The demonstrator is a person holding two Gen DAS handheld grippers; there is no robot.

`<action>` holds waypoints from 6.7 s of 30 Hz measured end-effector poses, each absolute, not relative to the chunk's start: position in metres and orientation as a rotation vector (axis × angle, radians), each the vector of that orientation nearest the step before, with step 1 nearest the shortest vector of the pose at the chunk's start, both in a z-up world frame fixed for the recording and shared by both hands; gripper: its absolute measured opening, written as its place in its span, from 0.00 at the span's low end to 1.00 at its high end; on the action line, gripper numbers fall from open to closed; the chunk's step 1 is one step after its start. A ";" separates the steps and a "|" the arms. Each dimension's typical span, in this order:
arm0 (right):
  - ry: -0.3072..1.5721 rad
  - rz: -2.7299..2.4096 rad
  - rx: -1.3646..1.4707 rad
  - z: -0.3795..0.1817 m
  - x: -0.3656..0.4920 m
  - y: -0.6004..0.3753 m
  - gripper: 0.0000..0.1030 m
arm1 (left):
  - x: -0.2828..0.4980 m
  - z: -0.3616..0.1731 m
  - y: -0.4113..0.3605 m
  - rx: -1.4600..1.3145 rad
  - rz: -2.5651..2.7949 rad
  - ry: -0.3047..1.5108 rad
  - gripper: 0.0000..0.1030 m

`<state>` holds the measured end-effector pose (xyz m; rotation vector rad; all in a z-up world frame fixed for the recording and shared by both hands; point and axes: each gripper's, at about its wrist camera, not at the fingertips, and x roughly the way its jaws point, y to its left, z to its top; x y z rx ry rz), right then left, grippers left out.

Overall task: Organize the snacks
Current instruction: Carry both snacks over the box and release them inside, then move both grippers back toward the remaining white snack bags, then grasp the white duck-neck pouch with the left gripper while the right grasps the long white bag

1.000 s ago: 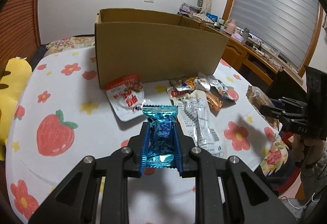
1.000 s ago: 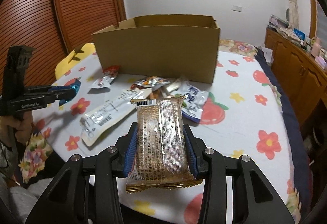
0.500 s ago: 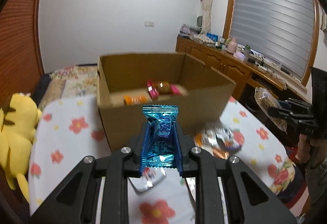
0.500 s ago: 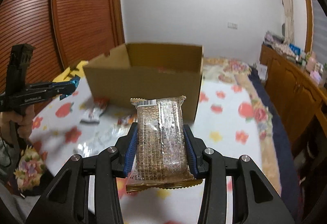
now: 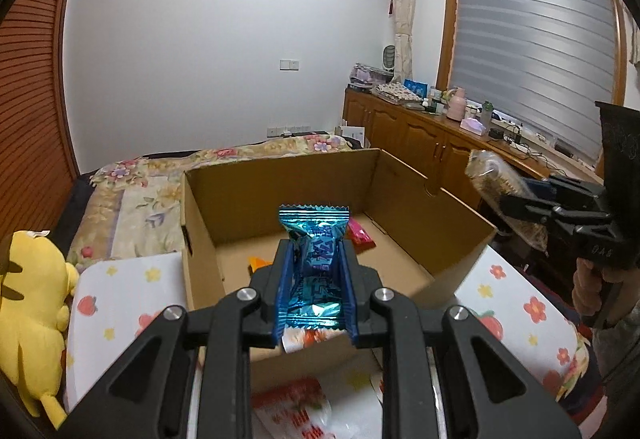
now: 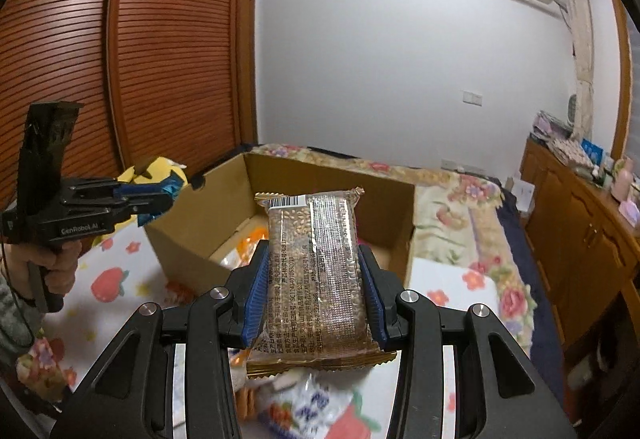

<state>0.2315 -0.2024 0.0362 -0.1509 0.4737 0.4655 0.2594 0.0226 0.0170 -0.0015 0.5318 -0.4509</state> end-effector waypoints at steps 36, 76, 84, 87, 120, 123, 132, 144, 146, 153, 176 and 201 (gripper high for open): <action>0.614 0.489 -0.138 -0.008 0.329 -0.167 0.43 | 0.330 -0.010 0.013 0.008 -0.424 0.622 0.52; 0.568 0.460 -0.026 0.005 0.196 -0.179 0.79 | 0.191 -0.003 0.034 0.014 -0.367 0.525 0.99; 0.604 0.467 -0.015 -0.011 0.178 -0.174 0.79 | 0.168 -0.021 0.036 0.024 -0.352 0.561 0.99; 0.612 0.470 -0.005 -0.016 0.171 -0.175 0.79 | 0.163 -0.026 0.038 0.017 -0.349 0.574 0.98; 0.853 0.580 0.014 -0.103 0.153 -0.130 0.72 | 0.166 -0.100 0.060 -0.051 -0.293 0.717 0.97; 0.868 0.574 0.027 -0.106 0.155 -0.131 0.72 | 0.165 -0.101 0.060 -0.048 -0.290 0.717 0.97; 0.895 0.553 0.069 -0.105 0.173 -0.127 0.72 | 0.165 -0.103 0.061 -0.053 -0.289 0.714 0.97; 0.904 0.459 -0.108 -0.111 0.182 -0.099 0.74 | 0.163 -0.103 0.068 -0.091 -0.292 0.712 0.97; 0.905 0.454 -0.129 -0.112 0.181 -0.098 0.73 | 0.163 -0.103 0.068 -0.094 -0.291 0.712 0.97; 0.914 0.461 -0.145 -0.110 0.179 -0.102 0.54 | 0.164 -0.103 0.068 -0.094 -0.291 0.712 0.97; 0.885 0.505 -0.126 -0.110 0.168 -0.123 0.42 | 0.218 -0.100 0.028 -0.061 -0.267 0.846 0.86; 0.924 0.530 -0.139 -0.105 0.167 -0.127 0.49 | 0.204 -0.119 0.038 0.006 -0.229 0.911 0.55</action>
